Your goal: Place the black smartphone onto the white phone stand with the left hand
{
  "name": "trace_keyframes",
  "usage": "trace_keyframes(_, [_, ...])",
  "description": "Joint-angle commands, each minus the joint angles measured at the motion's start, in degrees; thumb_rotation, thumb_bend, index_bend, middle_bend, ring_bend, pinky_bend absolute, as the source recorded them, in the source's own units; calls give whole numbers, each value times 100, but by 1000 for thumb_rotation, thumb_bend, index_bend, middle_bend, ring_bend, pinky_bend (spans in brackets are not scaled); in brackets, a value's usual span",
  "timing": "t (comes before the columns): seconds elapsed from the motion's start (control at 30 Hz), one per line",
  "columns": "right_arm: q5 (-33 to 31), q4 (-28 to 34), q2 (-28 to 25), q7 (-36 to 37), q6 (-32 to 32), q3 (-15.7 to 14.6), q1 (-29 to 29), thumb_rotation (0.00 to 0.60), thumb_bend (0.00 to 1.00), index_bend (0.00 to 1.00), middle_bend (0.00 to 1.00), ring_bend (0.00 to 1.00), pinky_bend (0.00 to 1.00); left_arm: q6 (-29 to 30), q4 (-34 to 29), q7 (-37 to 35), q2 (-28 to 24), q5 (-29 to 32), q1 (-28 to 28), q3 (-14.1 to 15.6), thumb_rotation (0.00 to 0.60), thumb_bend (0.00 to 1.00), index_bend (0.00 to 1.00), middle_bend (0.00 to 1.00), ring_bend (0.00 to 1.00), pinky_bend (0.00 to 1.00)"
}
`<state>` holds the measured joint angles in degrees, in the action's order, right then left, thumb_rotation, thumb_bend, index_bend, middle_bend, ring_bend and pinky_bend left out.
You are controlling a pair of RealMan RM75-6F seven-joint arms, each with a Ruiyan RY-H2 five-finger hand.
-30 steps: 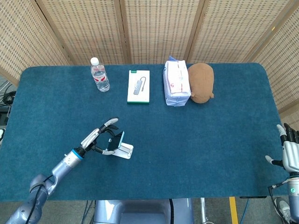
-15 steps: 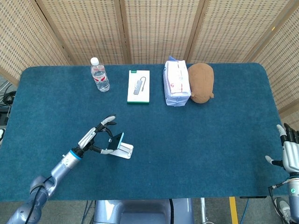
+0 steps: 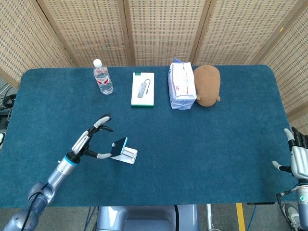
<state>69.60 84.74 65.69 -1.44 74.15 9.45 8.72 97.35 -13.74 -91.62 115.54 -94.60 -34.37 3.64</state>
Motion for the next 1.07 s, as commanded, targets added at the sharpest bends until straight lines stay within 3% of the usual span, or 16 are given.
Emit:
trace_keyframes(0.03, [106, 64, -62, 115, 80, -21, -47, 600, 0, 0, 0, 0, 0, 568, -648, 396, -487, 126, 28, -247, 600, 27, 4, 0, 44, 237])
trace_keyframes(0.27, [308, 135, -146, 334, 173, -69, -100, 600, 0, 0, 0, 0, 0, 344, -2194, 1973, -1701, 63, 49, -199, 600, 27, 4, 0, 0, 73])
trace_keyframes(0.4, [440, 189, -199, 453, 267, -97, -142, 600, 0, 0, 0, 0, 0, -100, -3922, 3224, -2809, 69, 97, -91, 600, 27, 0, 0, 0, 10])
trace_keyframes(0.57, [616, 259, -261, 568, 416, -142, -209, 600, 0, 0, 0, 0, 0, -1113, -6117, 4911, -4306, 442, 206, 127, 600, 39, 0, 0, 0, 0])
trace_keyframes(0.87, [821, 331, -293, 586, 606, -207, -283, 600, 0, 0, 0, 0, 0, -1441, -7639, 6624, -5555, 1102, 827, 404, 600, 68, 0, 0, 0, 0])
trace_keyframes(1.07, [932, 372, -291, 539, 739, -236, -327, 600, 0, 0, 0, 0, 0, -1455, -8567, 7947, -5977, 1662, 1272, 494, 600, 67, 0, 0, 0, 0])
